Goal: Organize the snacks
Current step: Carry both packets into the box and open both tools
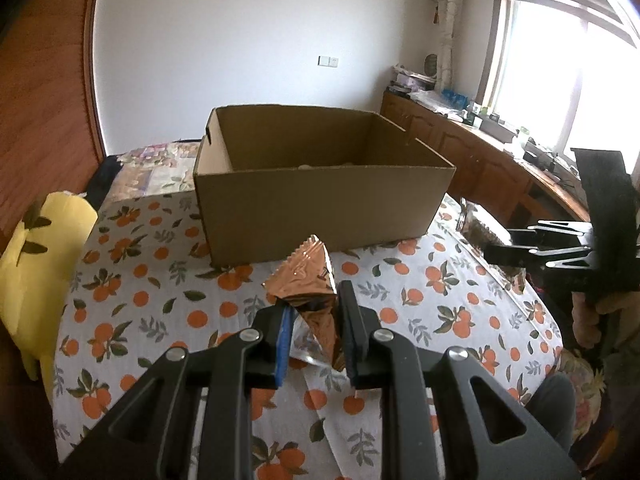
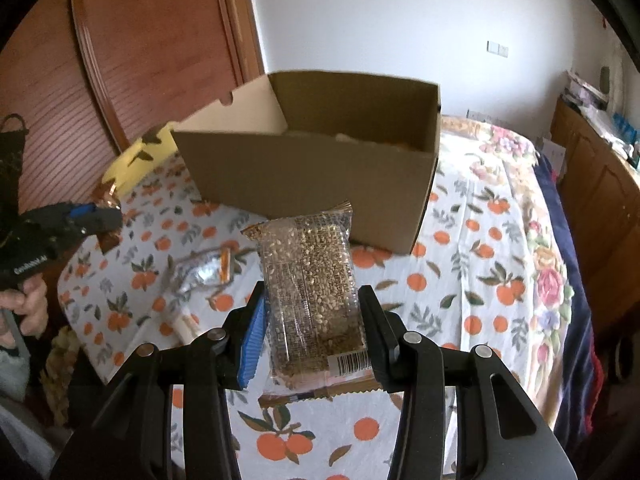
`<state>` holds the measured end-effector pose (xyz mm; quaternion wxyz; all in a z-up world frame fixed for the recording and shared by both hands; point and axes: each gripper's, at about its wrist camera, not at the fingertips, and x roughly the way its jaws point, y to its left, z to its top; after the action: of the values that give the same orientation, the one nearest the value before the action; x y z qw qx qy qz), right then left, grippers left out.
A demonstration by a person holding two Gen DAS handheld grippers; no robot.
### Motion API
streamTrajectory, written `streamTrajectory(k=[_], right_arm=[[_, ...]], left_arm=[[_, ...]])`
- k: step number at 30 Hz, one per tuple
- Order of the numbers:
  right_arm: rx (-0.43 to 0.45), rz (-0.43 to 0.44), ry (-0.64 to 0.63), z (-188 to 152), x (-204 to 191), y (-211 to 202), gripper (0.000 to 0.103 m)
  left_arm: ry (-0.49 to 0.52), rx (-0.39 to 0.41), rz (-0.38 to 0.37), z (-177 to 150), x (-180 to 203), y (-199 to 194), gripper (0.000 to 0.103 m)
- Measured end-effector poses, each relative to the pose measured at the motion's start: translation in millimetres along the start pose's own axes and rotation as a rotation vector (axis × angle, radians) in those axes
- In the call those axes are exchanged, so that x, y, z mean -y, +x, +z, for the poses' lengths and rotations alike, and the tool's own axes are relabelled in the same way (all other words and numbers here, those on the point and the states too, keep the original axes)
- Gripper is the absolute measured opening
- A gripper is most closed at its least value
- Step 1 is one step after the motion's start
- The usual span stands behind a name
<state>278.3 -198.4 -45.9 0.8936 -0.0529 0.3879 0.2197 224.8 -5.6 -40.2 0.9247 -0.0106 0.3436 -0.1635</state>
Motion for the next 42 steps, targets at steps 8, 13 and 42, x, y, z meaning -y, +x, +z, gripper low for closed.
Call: streamTrajectory(k=[8,13,42], right_arm=[[0.059,0.004,0.011,27.9,2.7,-13.7,0.045],[0.105,0.008,0.007,50.8,6.3,-19.4,0.045],[0.170,0.023,0.044,149.7,45.4,61.9,0.045]], left_arm=[[0.021,0.038,-0.021,33.8,0.2,9.7,0.019],[0.047,0.076,-0.034,57.7,3.2,14.9,0.019],[0.075,0.012,-0.038,143.3,-19.3,129.9,0.019]])
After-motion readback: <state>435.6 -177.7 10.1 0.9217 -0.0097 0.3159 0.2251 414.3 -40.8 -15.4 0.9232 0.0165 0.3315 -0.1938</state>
